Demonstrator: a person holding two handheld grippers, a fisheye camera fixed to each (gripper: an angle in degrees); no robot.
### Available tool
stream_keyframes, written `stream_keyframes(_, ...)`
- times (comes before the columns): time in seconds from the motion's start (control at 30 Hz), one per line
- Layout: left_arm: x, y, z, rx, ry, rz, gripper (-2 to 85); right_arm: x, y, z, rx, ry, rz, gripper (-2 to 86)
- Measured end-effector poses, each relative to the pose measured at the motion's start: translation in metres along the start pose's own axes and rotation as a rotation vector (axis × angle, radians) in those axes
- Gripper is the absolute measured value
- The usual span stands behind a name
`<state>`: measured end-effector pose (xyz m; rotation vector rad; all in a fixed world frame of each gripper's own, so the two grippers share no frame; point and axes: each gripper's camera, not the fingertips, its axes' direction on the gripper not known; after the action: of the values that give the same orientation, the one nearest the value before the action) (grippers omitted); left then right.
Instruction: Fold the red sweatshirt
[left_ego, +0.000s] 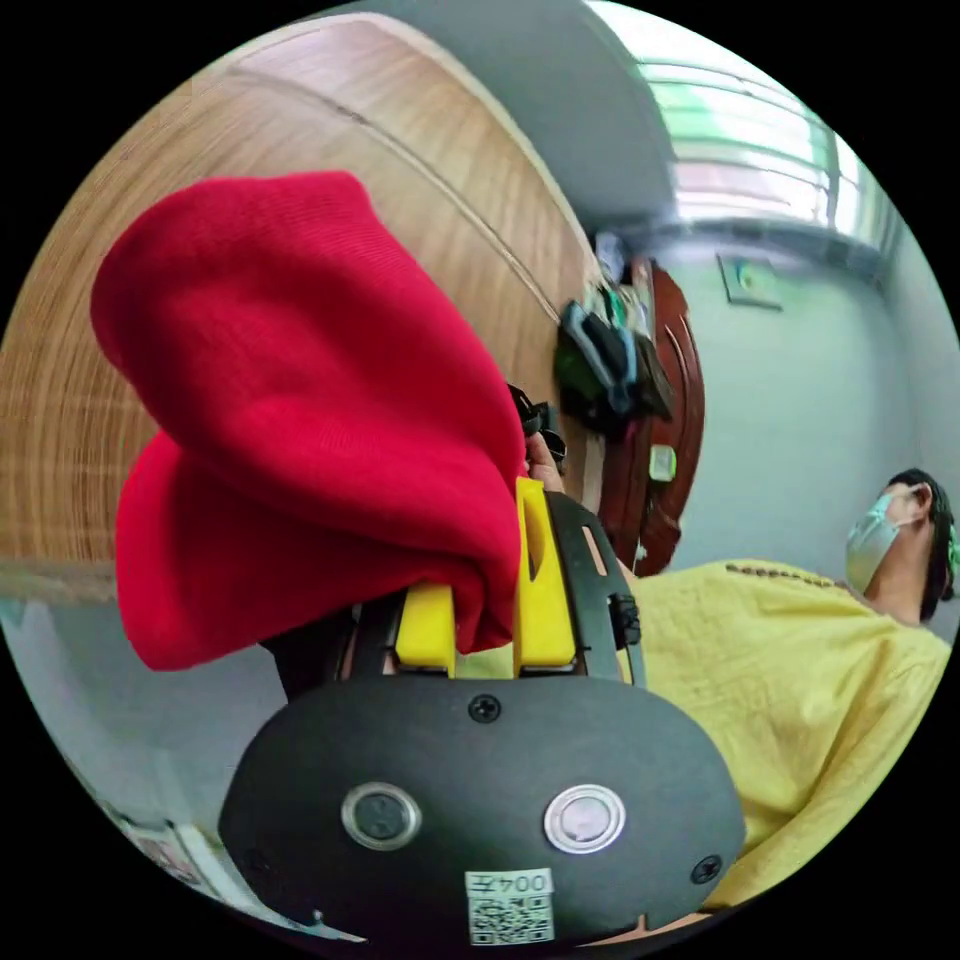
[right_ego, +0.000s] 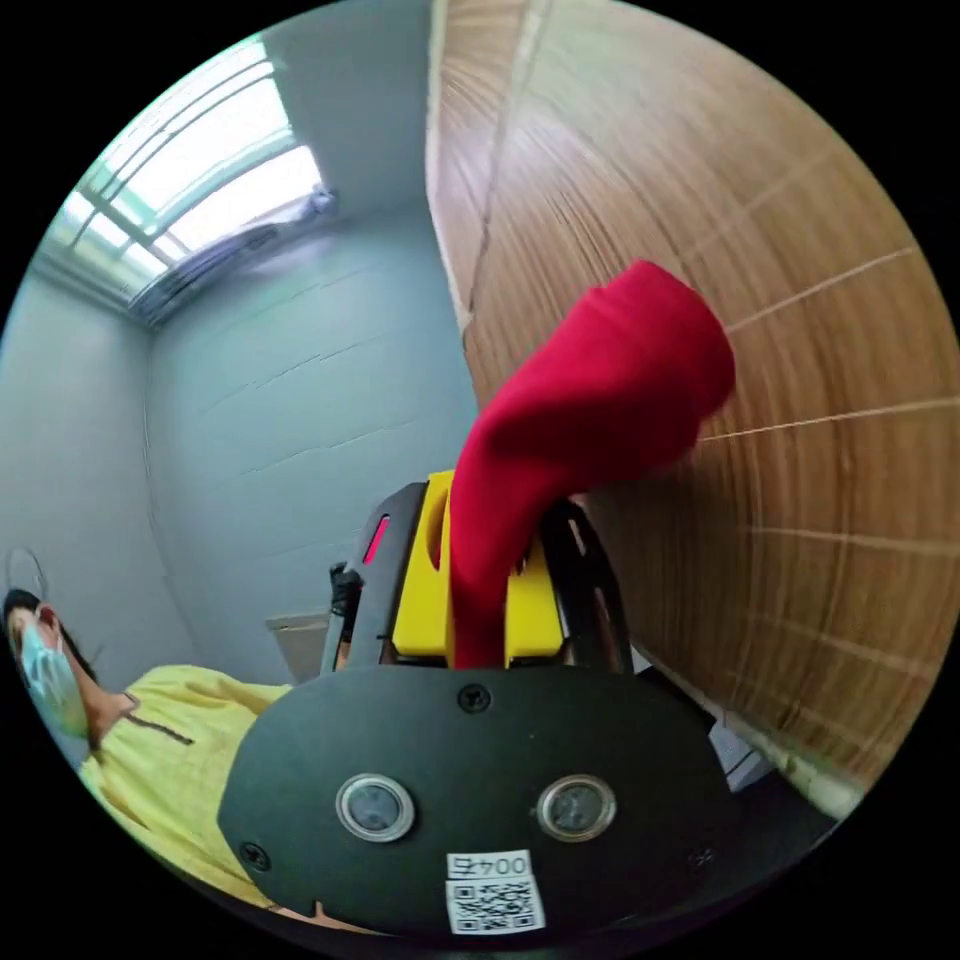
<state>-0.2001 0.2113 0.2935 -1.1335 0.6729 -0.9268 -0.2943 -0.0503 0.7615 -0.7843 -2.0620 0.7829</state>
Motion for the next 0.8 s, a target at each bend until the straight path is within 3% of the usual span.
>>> stream_keyframes(0.2,0.155,-0.057,0.038,-0.338,0.098,0.454,11.1,-0.106,0.16,-0.142,0.527,0.016,-0.177,7.5)
stream_keyframes(0.37,0.287,-0.067,0.146,-0.609,0.234,0.755,11.1,-0.144,0.329,-0.239,0.972,0.086,-0.249,7.5)
stream_keyframes(0.8,0.51,0.05,0.453,-1.225,0.395,0.97,11.1,-0.105,0.654,-0.345,1.63,0.243,-0.058,7.4)
